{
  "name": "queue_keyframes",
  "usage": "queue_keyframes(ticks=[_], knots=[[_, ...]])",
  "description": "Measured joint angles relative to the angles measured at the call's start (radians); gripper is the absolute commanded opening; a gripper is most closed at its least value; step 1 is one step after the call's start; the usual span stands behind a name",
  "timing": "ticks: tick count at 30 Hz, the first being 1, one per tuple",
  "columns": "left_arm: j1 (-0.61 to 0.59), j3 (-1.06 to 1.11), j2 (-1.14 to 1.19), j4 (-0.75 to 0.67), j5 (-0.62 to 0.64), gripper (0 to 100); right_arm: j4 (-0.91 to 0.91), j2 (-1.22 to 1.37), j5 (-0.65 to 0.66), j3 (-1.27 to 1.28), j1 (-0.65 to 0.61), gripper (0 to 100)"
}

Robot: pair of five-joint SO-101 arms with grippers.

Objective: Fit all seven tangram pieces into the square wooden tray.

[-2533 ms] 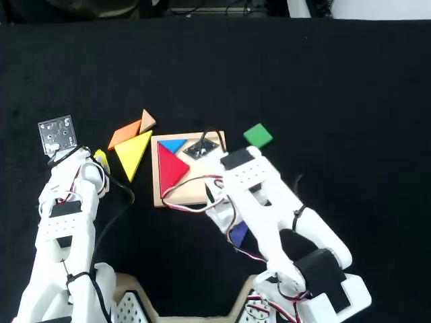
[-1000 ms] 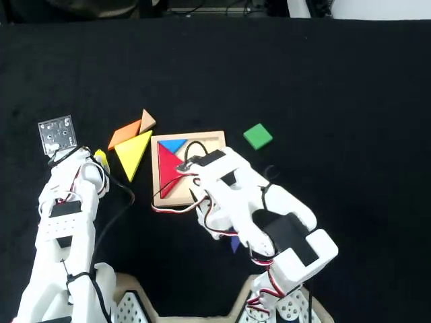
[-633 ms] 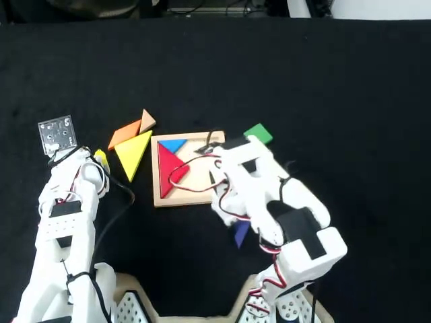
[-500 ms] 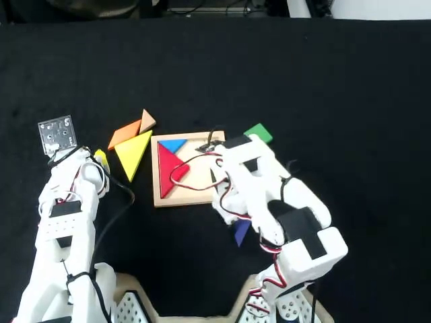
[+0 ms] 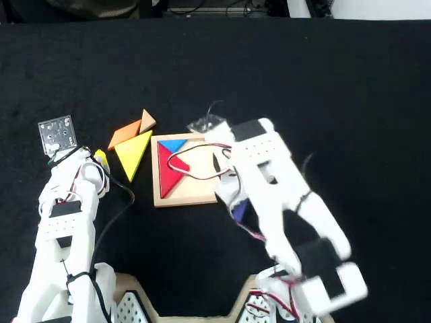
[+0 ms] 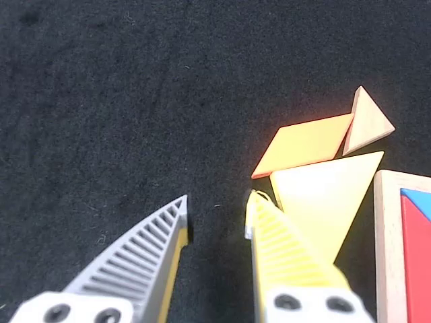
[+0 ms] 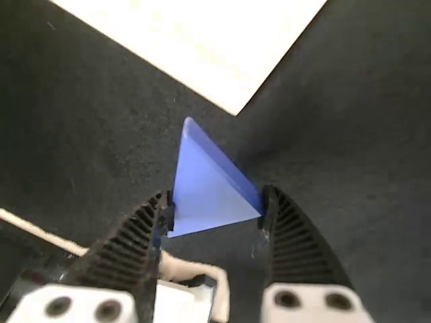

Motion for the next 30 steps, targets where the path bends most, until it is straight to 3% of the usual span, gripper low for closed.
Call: queue_keyframes(ticks=[7,15,22,30], knots=[[0.0,0.0,0.0,0.0,0.0,15,-0.031,-0.011,0.084,-0.178,-0.009,11.0],[0.0,0.0,0.0,0.0,0.0,15,-0.034,0.316,0.358,-0.457,-0.029,11.0],[0.0,0.0,0.0,0.0,0.0,15,-0.034,0.578,0.512,-0.684,-0.028,11.0],[0.0,0.0,0.0,0.0,0.0,15,-0.055,0.796,0.552,-0.901,-0.026,11.0]])
